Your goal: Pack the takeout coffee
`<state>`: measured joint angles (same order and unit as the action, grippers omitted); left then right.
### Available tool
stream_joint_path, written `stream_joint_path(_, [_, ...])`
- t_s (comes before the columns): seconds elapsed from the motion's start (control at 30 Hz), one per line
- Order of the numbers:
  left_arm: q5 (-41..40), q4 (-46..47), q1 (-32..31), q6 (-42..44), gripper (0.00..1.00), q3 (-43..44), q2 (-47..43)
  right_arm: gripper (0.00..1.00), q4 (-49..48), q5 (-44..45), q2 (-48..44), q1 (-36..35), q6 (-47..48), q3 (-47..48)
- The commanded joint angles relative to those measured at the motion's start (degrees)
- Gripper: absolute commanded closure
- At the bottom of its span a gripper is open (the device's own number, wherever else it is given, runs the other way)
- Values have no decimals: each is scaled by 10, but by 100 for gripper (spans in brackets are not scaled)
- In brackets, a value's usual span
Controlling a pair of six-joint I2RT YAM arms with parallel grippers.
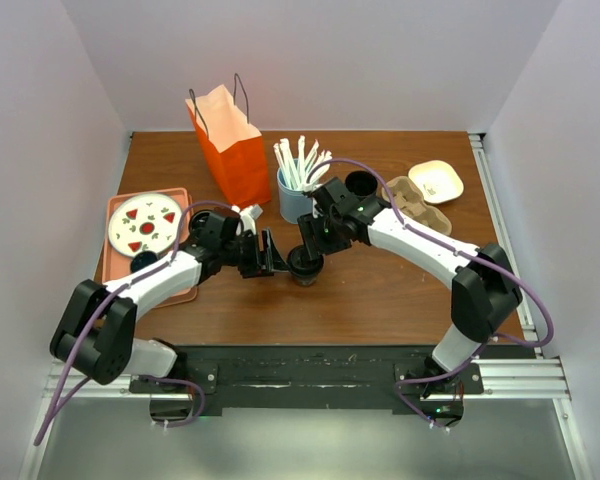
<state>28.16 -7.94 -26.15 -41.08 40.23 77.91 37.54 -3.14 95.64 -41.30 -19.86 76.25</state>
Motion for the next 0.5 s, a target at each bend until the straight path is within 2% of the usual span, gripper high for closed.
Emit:
stream_joint_path(0.0, [11,36,-4,-10,35,-3,10,40,-23,-7,2,0,3,-17])
stream_joint_path(0.33, [11,37,-4,-8,35,3,7,46,-40,-10,-3,0,-6,-53])
stream_joint_path(0.47, [29,64,-4,-20,34,-3,6,47,-46,-11,-4,0,-12,-65])
